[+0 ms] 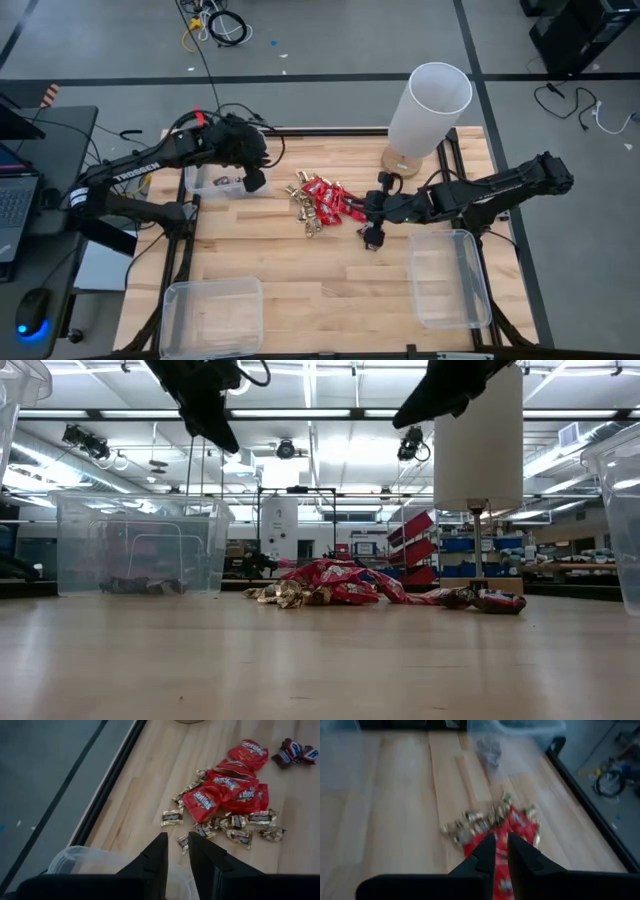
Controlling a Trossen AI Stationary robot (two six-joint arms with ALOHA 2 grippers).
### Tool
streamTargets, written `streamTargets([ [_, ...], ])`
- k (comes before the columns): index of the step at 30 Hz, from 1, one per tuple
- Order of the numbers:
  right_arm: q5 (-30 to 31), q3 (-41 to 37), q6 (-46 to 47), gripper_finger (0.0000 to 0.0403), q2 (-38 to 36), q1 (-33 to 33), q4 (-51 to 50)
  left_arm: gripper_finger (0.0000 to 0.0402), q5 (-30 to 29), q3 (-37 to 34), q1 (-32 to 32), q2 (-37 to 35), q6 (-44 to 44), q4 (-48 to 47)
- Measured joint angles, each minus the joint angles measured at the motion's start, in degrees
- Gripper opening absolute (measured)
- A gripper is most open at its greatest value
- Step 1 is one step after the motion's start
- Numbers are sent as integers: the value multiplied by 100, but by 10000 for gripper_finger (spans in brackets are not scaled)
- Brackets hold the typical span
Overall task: Sort candy
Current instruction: Put the brown chocolate into the top left transparent bin
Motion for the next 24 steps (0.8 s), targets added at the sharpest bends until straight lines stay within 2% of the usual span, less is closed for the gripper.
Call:
streamTargets([
  [7,-2,138,373,37,164,-100,-845,80,-1,0,-255,0,-1,142],
  [11,-45,447,370,37,581,-95,-1224,80,-4,0,-330,0,0,245],
  [18,-218,1194,324,37,1513,10,-2488,80,-4,0,-338,0,-13,189],
  [24,-898,1216,103,37,1930,69,-2684,80,-4,0,-338,2,-17,188],
])
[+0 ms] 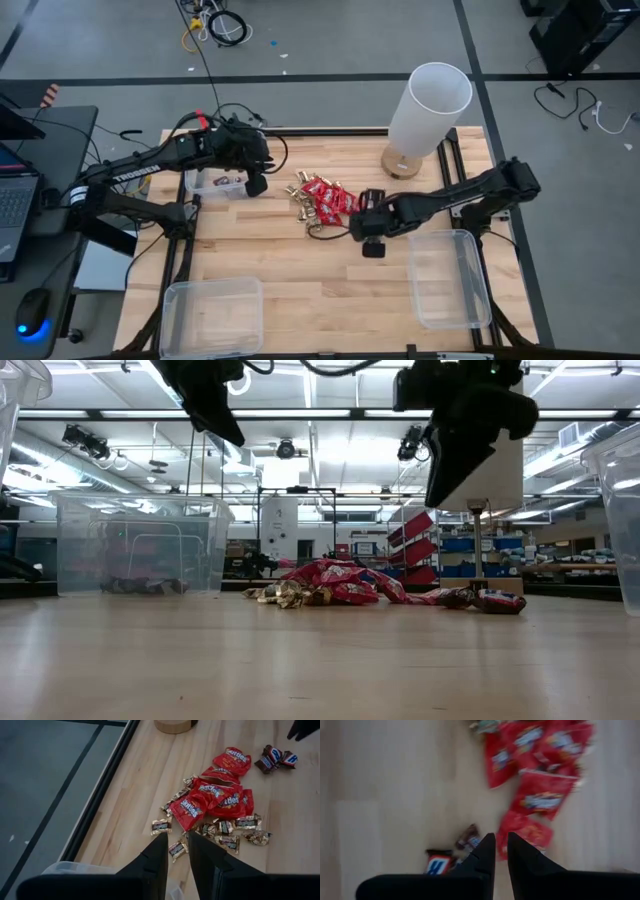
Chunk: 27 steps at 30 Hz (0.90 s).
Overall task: Sort candy
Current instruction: Put the brown chocolate into the top left transparent bin
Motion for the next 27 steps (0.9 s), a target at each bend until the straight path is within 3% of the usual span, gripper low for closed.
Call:
streamTargets([
  [21,-147,-54,-371,38,1162,325,42,80,0,0,0,2,-4,-1],
  [27,69,-61,-343,76,1163,281,-18,80,0,0,0,2,-4,-2],
])
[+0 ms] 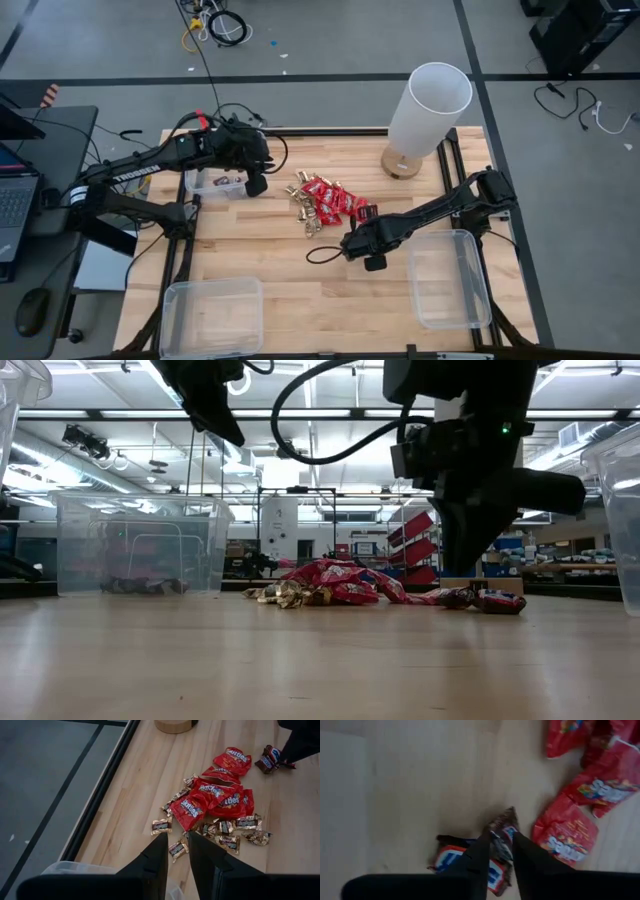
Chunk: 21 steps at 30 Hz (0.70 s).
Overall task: Sort candy
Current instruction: Put the brown chocolate into the top left transparent bin
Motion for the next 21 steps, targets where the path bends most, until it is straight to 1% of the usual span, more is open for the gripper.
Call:
streamTargets([
  [6,69,0,158,133,0,-100,43,80,0,0,0,0,0,2],
  [10,71,0,174,157,2,-114,132,80,0,0,0,0,0,2],
  [14,71,-115,177,165,2,-112,408,80,0,0,0,0,0,2],
  [21,71,-590,446,165,11,-114,601,80,0,0,0,0,-1,6],
])
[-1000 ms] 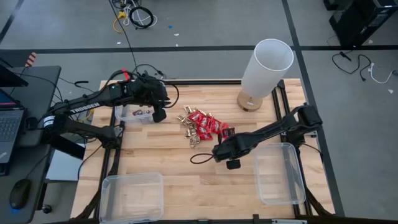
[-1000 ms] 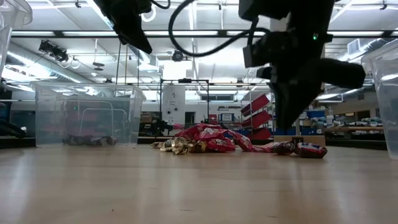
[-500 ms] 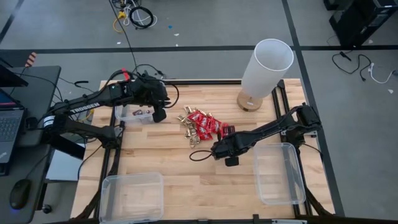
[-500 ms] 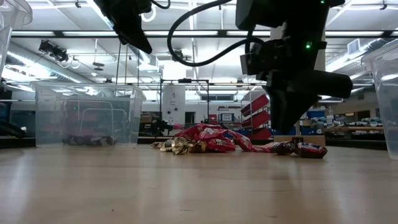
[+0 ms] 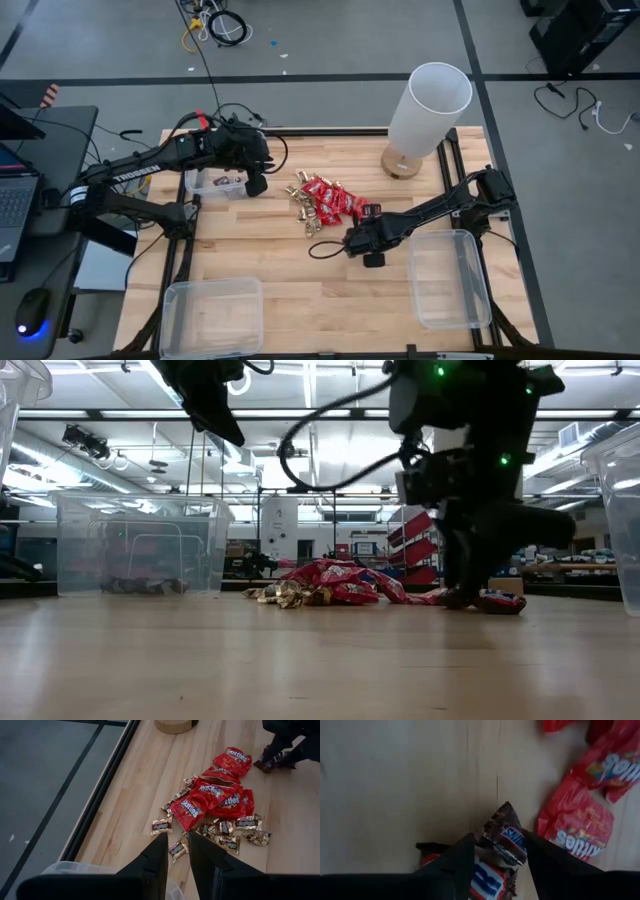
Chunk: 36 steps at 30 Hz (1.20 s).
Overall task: Sort candy
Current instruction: Put the brown chocolate into the top left transparent bin
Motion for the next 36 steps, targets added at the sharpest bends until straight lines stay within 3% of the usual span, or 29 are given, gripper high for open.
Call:
streamTargets([
  [8,70,-259,50,149,0,-4,236,80,-2,0,0,0,-18,9],
  [21,196,-267,109,22,-13,-3,260,80,11,0,0,0,-20,12],
  [29,290,-58,225,14,-286,-2,413,80,810,0,-33,0,15,323],
  [36,293,-52,-297,12,-870,49,1827,80,859,0,-345,11,237,628],
])
